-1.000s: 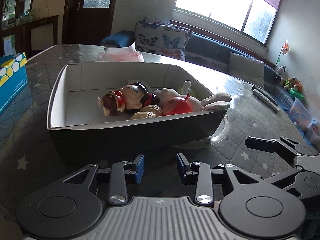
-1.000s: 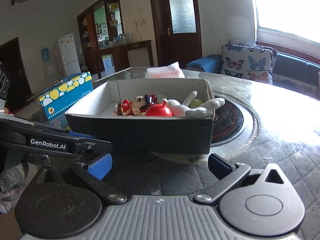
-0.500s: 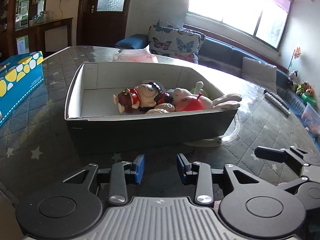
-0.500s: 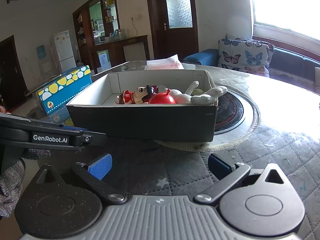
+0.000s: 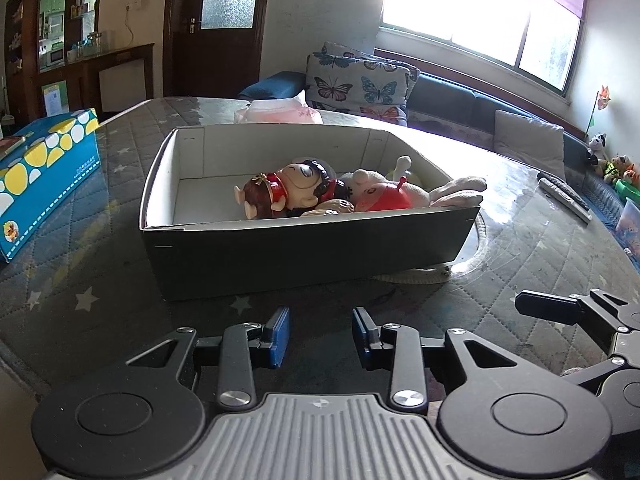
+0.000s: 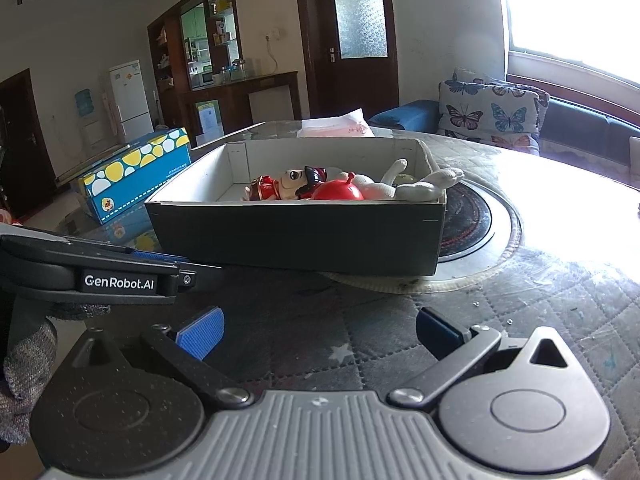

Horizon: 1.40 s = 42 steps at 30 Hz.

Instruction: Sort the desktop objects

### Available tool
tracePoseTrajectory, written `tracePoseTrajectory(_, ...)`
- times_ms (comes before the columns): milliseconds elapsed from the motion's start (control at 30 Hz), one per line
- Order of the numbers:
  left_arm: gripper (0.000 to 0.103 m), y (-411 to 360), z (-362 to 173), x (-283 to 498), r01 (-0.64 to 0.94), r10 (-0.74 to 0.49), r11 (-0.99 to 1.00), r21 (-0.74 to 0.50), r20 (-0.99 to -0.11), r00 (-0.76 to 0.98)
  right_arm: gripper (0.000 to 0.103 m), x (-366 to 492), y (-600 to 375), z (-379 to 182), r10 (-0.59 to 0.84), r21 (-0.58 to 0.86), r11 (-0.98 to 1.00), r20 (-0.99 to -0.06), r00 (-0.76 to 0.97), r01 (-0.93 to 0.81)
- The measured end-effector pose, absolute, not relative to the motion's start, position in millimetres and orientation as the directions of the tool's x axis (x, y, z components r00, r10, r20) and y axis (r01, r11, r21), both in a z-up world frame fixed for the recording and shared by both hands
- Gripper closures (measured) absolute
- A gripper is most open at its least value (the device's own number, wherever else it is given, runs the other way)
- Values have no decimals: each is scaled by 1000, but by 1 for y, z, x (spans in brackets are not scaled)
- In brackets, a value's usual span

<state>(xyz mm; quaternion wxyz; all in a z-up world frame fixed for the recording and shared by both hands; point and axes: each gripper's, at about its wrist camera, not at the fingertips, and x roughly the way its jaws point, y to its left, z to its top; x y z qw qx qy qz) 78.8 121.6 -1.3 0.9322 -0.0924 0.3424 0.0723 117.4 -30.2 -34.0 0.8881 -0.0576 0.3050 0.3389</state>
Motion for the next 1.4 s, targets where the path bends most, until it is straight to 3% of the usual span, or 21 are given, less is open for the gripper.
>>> tracePoseTrajectory(1400, 67, 127, -11, 91, -217, 109, 973, -75, -681, 724, 0, 129, -6, -39, 552, 82, 756, -612, 566, -649)
